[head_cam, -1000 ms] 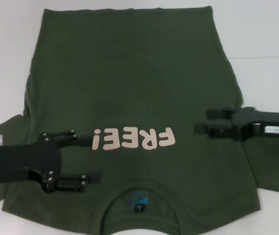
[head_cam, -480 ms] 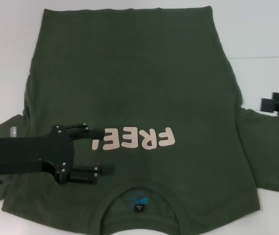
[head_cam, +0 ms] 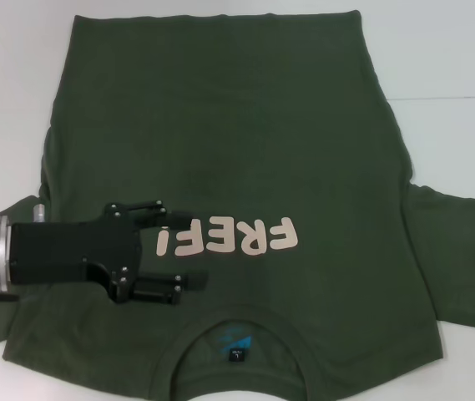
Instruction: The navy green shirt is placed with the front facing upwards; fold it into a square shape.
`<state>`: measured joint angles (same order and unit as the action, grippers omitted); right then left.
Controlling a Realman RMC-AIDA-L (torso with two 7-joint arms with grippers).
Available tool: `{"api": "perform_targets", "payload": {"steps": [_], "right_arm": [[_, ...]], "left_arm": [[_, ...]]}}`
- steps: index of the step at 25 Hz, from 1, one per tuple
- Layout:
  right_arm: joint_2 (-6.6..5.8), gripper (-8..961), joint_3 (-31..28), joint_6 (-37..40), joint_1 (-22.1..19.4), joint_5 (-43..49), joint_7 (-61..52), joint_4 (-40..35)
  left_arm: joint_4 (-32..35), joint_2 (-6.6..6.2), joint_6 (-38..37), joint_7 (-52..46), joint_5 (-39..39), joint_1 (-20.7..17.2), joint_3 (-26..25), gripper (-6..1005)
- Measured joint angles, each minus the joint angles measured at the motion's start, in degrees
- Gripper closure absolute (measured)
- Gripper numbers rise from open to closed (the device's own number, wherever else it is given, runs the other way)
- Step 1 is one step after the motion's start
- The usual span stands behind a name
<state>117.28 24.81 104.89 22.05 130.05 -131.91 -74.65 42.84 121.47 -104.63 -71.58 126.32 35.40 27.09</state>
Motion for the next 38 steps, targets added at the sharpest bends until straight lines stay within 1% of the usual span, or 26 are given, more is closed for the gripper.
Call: {"api": "perform_targets", "payload": {"steps": [4, 7, 10, 14, 19, 24, 29, 38], "right_arm": [[-0.04, 40, 0.38, 1.72, 1.93, 4.47, -6.45, -1.24], [-0.14, 40, 0.39, 1.38, 3.08, 9.02, -9.43, -1.00], [-0.61, 40, 0.30, 0.51, 4.06, 13.92, -11.20, -0.69], [-1.32, 40, 0.21, 0.58, 4.86, 18.01, -12.35, -0.57], [-2.05, 40, 0.60, 1.90, 5.90, 19.54, -12.38, 1.09], [-2.12, 40, 1.01, 0.70, 7.22, 25.30, -12.92, 1.44], [-2.04, 41, 1.03, 0.69, 7.65, 26.58, -13.10, 2.88], [-2.38, 41, 1.03, -3.61, 7.95, 26.69, -13.16, 10.73]], "left_arm": [[-0.05, 0.00, 0.00, -0.03, 0.34, 0.44, 0.00, 126], [-0.05, 0.00, 0.10, 0.17, 0.45, 0.52, 0.00, 126], [-0.05, -0.02, 0.27, 0.27, 0.54, 0.47, 0.03, 126], [-0.04, -0.07, 0.48, 0.34, 0.58, 0.09, 0.13, 126], [-0.04, -0.04, 0.39, 0.36, 0.60, -0.33, 0.29, 126], [-0.02, 0.00, -0.39, 0.23, 0.61, -0.64, 0.86, 126], [0.14, 0.00, -1.03, -0.02, 0.61, -0.44, 1.37, 126], [0.15, -0.07, -0.86, -0.12, 0.60, 0.04, 1.61, 126]]}}
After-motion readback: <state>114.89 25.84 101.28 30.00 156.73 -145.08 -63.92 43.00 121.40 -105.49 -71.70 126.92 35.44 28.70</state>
